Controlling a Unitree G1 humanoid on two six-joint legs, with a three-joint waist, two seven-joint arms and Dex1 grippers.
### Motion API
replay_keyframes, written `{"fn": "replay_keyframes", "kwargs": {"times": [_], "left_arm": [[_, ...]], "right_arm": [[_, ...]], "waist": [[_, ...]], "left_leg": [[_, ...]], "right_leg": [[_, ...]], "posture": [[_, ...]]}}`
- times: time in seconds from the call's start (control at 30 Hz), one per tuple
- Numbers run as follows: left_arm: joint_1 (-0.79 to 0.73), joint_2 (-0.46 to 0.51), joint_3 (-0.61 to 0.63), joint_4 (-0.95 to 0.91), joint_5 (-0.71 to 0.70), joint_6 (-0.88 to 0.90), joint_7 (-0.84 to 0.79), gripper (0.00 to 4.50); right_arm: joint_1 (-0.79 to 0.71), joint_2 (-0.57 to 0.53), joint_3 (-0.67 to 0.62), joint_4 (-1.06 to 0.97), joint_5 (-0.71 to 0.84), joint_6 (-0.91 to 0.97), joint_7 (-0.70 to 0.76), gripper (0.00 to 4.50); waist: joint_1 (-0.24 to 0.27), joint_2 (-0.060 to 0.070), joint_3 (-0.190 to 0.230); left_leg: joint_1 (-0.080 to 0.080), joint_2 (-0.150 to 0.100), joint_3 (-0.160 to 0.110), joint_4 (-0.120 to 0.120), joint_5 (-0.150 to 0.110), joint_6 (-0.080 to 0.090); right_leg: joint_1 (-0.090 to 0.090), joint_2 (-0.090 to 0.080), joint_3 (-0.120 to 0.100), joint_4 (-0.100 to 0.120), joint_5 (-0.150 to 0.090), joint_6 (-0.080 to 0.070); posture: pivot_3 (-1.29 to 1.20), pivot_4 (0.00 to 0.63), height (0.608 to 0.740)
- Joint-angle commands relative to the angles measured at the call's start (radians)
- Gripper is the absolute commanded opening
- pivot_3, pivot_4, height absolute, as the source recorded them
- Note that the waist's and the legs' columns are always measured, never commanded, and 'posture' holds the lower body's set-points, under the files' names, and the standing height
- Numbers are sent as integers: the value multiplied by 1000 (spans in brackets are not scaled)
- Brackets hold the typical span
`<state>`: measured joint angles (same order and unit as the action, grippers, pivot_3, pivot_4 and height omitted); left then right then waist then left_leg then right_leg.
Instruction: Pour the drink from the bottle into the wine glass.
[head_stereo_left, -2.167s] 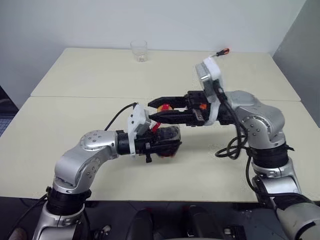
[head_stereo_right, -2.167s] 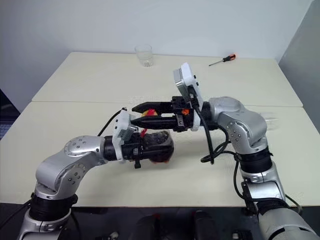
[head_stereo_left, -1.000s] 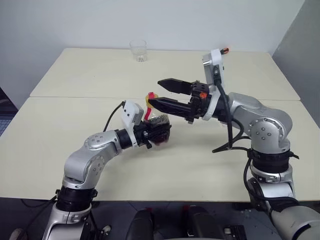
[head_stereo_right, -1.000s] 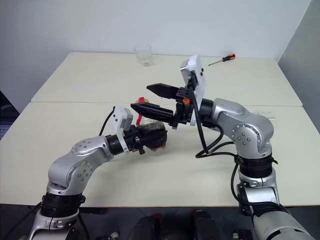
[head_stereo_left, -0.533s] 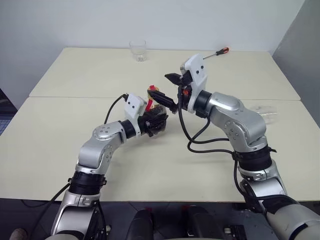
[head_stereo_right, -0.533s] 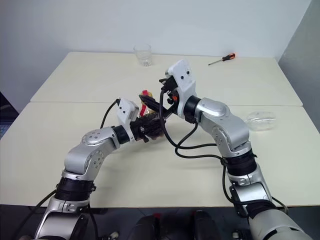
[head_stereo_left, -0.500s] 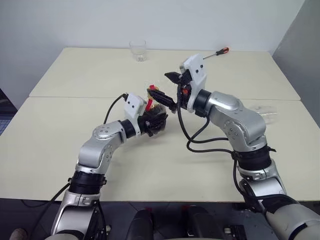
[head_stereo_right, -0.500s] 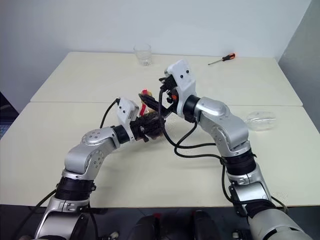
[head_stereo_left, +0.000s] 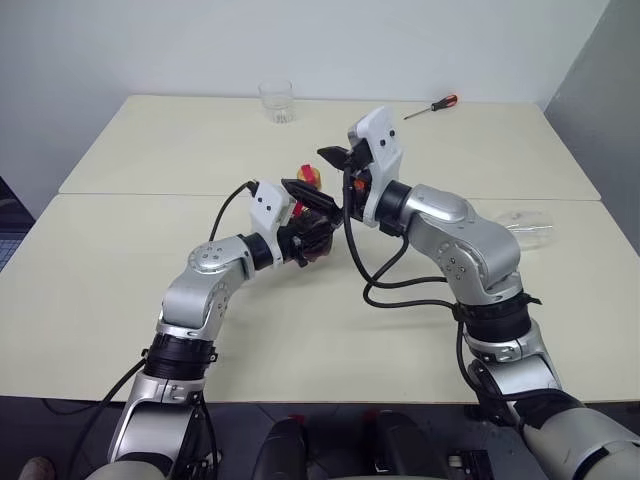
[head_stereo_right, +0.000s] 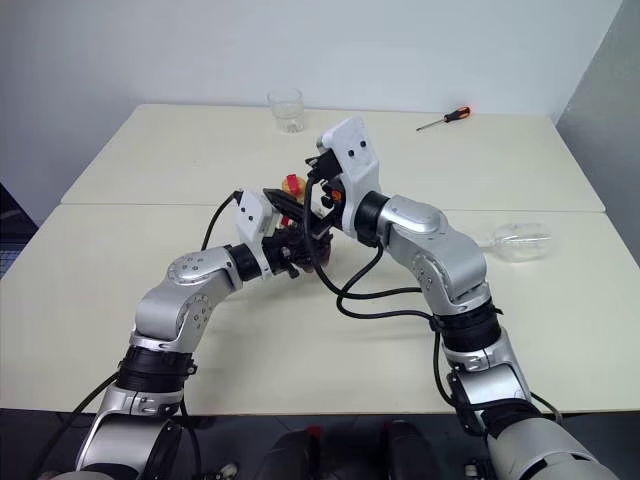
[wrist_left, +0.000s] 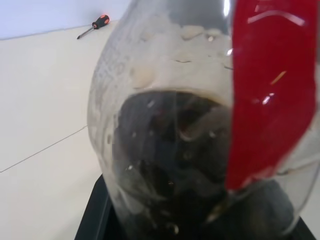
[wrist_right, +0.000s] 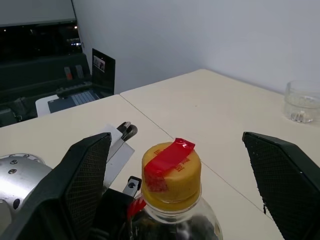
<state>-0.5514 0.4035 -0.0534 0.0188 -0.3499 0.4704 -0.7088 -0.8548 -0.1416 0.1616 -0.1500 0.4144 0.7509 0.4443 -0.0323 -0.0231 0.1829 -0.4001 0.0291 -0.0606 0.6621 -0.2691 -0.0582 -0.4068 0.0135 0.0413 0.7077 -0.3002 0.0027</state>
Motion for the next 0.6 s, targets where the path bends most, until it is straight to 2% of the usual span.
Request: {"fn": "replay_keyframes", "kwargs": {"times": [0.03,0.13,0.23,0.47,0.5,0.6], "left_arm": [[-34,-7,10,-17,1,-34,-8,1815],[-37,-8,11,-15,3,-34,-12,1815],[-41,-10,11,-11,5,-35,-14,1815],[-46,-15,11,-12,9,-33,-14,1815],[-47,-16,12,-12,10,-33,-14,1815],[-50,-16,14,-13,11,-31,-15,1815]], "right_arm": [[-40,13,-13,-15,4,-8,6,4480],[-50,16,-16,-2,2,-11,8,4480],[-53,19,-16,9,-1,-16,8,3865],[-42,17,3,14,-19,-23,18,1368],[-42,16,5,14,-21,-24,20,1199],[-39,13,11,16,-30,-28,30,1207]], "waist": [[0,0,0],[0,0,0],[0,0,0],[0,0,0],[0,0,0],[0,0,0]], "left_leg": [[0,0,0,0,0,0],[0,0,0,0,0,0],[0,0,0,0,0,0],[0,0,0,0,0,0],[0,0,0,0,0,0],[0,0,0,0,0,0]], "right_leg": [[0,0,0,0,0,0],[0,0,0,0,0,0],[0,0,0,0,0,0],[0,0,0,0,0,0],[0,0,0,0,0,0],[0,0,0,0,0,0]], "posture": [[0,150,740],[0,150,740],[0,150,740],[0,150,740],[0,150,740],[0,150,740]]}}
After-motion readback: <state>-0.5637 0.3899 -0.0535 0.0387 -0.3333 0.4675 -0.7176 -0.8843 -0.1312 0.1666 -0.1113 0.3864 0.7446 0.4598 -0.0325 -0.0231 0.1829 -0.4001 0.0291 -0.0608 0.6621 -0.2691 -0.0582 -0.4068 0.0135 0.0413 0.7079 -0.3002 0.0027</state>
